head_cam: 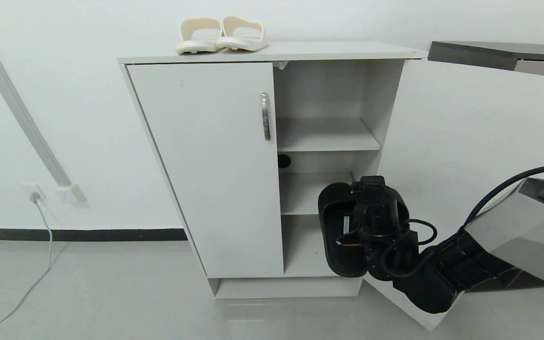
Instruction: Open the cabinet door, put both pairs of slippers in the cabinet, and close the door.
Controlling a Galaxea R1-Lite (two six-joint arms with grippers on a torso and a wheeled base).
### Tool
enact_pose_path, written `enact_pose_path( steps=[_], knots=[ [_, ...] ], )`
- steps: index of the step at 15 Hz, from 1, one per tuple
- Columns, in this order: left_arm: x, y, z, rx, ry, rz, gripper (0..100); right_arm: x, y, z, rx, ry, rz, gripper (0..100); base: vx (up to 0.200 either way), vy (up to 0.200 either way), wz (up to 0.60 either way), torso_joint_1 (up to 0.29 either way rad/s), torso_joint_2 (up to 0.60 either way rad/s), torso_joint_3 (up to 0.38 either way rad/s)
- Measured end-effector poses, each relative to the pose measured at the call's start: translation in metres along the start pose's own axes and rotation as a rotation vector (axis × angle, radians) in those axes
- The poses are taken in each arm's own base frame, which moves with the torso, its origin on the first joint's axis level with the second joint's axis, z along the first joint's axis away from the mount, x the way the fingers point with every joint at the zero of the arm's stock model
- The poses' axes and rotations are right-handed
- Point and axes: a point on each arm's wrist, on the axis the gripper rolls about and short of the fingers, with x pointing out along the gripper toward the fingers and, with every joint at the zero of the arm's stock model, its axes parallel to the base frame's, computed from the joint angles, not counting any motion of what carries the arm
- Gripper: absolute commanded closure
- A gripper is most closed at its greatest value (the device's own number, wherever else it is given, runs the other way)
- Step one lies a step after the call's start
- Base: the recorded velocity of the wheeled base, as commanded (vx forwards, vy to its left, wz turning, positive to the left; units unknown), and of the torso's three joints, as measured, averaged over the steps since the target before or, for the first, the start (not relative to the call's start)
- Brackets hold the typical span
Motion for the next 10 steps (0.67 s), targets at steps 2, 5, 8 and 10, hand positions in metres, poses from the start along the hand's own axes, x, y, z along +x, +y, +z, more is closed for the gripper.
enact_pose_path(
  steps=[2,5,8,10],
  knots=[
    [0.000,0.000,0.000,0.000,0.000,0.000,100,-0.004,0.004,-0.002,-0.008,-0.009,0.068,100,0.000,0.000,0.00,0.000,0.00,0.000],
    [0.000,0.000,0.000,0.000,0.000,0.000,100,-0.010,0.015,-0.006,-0.024,-0.007,0.162,100,0.000,0.000,0.00,0.000,0.00,0.000],
    [0.000,0.000,0.000,0.000,0.000,0.000,100,-0.003,0.022,-0.015,-0.028,-0.002,0.171,100,0.000,0.000,0.00,0.000,0.00,0.000],
    [0.000,0.000,0.000,0.000,0.000,0.000,100,0.001,0.026,-0.023,-0.035,0.004,0.172,100,0.000,0.000,0.00,0.000,0.00,0.000]
  ],
)
